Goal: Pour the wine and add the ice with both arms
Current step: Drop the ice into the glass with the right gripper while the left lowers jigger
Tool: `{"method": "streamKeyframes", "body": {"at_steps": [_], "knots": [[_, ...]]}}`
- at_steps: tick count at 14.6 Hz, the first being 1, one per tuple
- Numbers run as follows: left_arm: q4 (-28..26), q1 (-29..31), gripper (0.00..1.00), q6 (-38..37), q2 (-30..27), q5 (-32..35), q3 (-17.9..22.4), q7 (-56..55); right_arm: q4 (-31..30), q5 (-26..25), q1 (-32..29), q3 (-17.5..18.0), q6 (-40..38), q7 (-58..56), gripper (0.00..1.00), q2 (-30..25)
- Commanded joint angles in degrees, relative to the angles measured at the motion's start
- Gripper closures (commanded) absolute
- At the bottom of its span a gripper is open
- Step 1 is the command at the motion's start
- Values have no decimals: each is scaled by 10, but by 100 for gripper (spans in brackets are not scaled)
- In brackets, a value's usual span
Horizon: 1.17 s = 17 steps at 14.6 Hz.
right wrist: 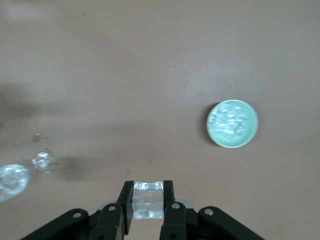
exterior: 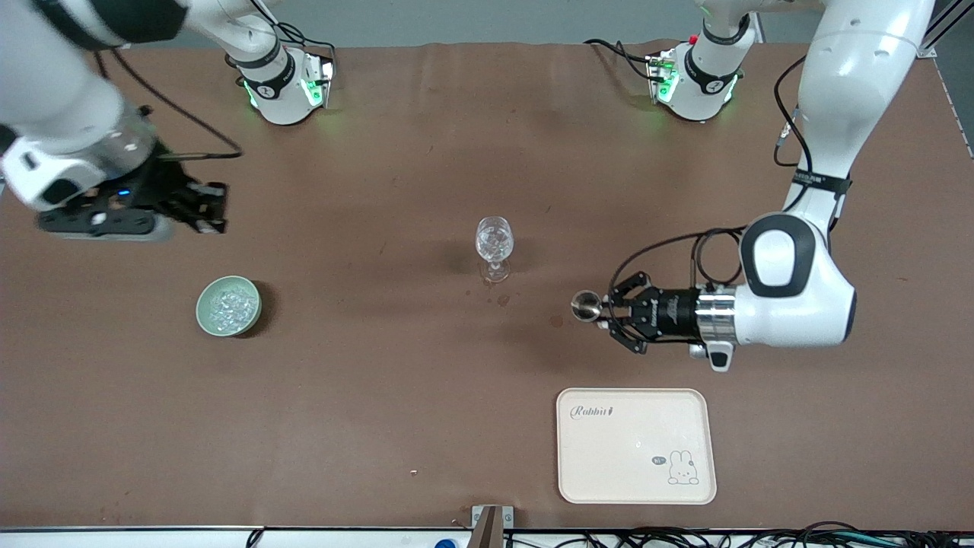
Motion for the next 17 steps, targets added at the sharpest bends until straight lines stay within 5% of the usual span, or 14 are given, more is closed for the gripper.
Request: {"method": "streamKeyframes", "body": {"at_steps": [1, 6, 17], "knots": [[53, 40, 99, -5, 59, -69, -3, 40, -9, 4, 63, -7, 45, 68, 100, 21], [64, 83, 99, 41, 104, -158, 1, 104, -7, 66, 135, -7, 111, 119, 100, 94], [174, 110, 98, 121, 248, -214, 1, 163, 11, 58, 286, -8, 206, 287, 99, 211]]}}
